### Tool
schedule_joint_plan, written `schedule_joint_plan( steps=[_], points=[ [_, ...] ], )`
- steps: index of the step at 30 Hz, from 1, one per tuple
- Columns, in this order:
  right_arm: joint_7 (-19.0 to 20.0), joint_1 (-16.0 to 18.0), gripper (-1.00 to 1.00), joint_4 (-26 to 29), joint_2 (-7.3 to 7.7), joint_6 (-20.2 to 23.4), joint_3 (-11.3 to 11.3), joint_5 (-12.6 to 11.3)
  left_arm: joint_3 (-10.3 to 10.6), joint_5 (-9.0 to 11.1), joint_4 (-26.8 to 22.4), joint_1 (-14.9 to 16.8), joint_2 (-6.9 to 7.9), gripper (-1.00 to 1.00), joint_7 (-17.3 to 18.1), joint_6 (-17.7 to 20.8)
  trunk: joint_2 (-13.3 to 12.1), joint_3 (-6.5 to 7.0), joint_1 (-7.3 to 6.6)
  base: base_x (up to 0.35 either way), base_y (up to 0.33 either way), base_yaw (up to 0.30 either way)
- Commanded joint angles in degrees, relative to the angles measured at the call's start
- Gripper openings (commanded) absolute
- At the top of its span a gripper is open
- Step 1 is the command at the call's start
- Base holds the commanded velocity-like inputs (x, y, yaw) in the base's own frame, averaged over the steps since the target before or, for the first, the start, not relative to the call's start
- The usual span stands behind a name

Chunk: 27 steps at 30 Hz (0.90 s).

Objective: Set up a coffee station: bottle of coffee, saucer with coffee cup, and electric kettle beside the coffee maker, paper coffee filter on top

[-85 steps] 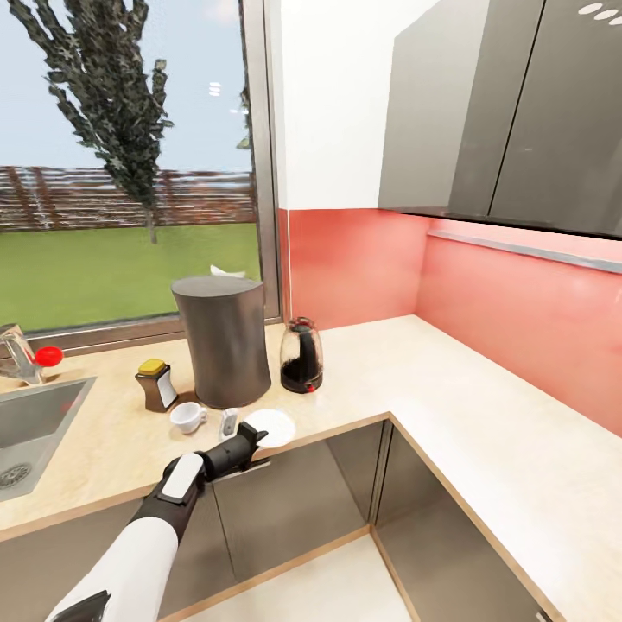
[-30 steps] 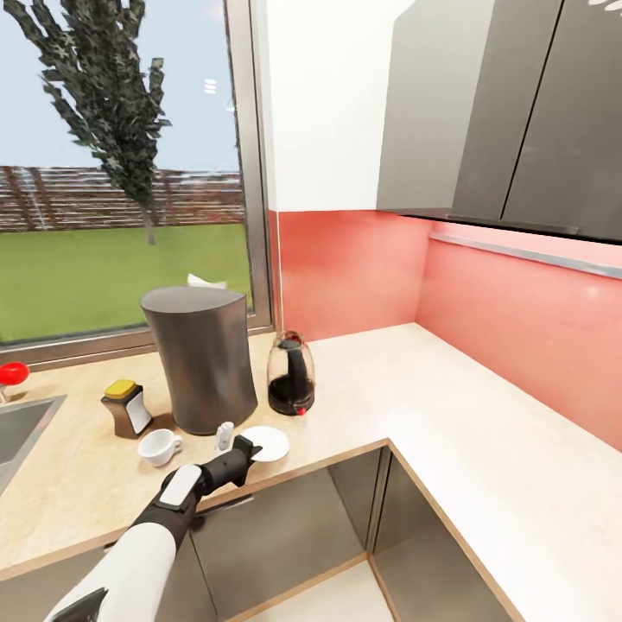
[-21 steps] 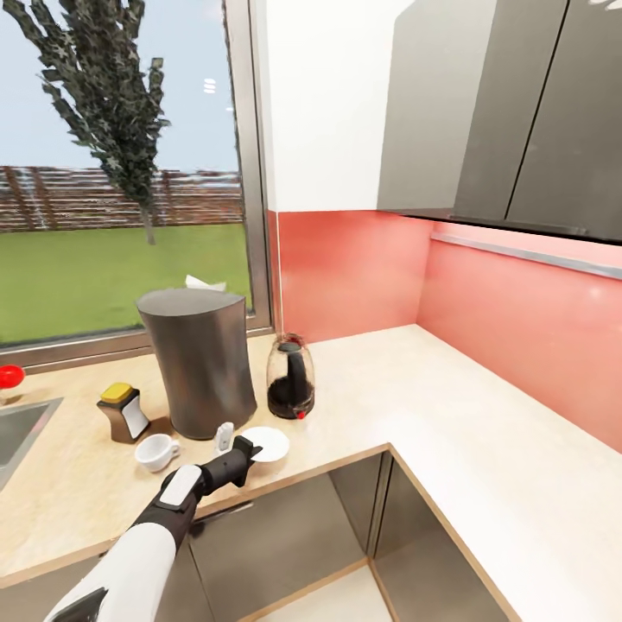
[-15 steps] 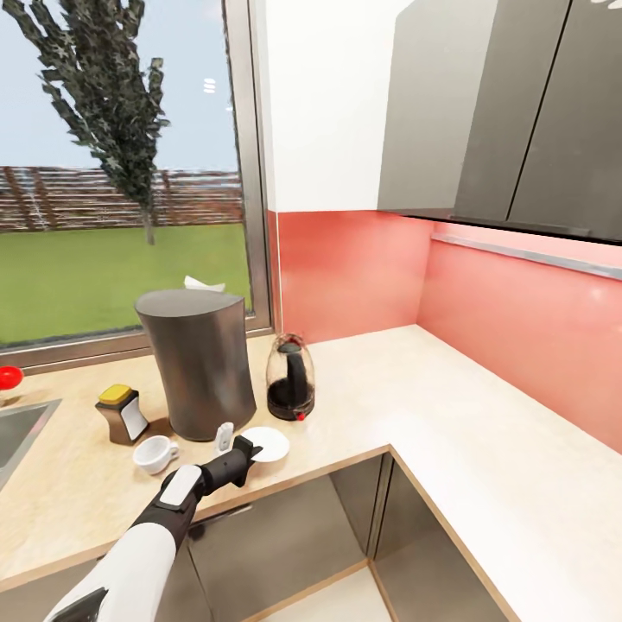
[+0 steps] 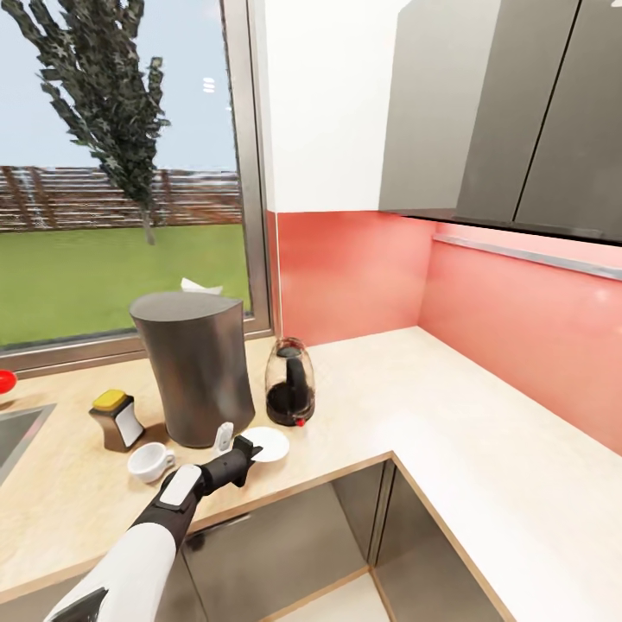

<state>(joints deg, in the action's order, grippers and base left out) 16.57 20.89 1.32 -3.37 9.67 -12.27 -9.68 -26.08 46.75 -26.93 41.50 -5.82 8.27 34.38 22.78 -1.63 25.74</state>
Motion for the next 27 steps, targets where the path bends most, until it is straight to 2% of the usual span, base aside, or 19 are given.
schedule_joint_plan(
  steps=[1, 6, 7, 16, 27],
  points=[
    [0.1, 0.0, 1.00, 0.1, 0.01, 0.3, -0.5, -0.6, -0.5, -0.1, -0.1, 0.1, -0.07, -1.00, -0.1, 0.4, 0.1, -0.13, 0.05, 0.078, 0.000, 0.000],
    [0.1, 0.0, 1.00, 0.1, 0.02, 0.3, -0.5, -0.6, -0.5, -0.2, 0.0, 0.1, -0.01, -1.00, -0.1, 0.4, 0.1, -0.13, 0.05, 0.019, 0.000, 0.000],
    [0.1, 0.0, 1.00, 0.1, 0.01, 0.3, -0.5, -0.6, -0.5, -0.2, 0.0, 0.1, 0.00, 1.00, -0.1, 0.4, 0.1, -0.13, 0.05, 0.003, 0.000, 0.000],
    [0.1, -0.1, 1.00, 0.1, 0.03, 0.3, -0.5, -0.6, -0.5, -0.1, -0.1, -2.2, 0.26, 1.00, -0.2, 0.4, 0.1, -0.13, 0.05, -0.027, 0.017, 0.000],
    [0.0, -0.1, 1.00, 0.1, 0.03, 0.3, -0.5, -0.6, -0.4, 0.1, -0.1, -2.3, 0.12, 1.00, -0.1, 0.4, 0.1, -0.13, 0.05, -0.269, 0.168, 0.000]
  ],
)
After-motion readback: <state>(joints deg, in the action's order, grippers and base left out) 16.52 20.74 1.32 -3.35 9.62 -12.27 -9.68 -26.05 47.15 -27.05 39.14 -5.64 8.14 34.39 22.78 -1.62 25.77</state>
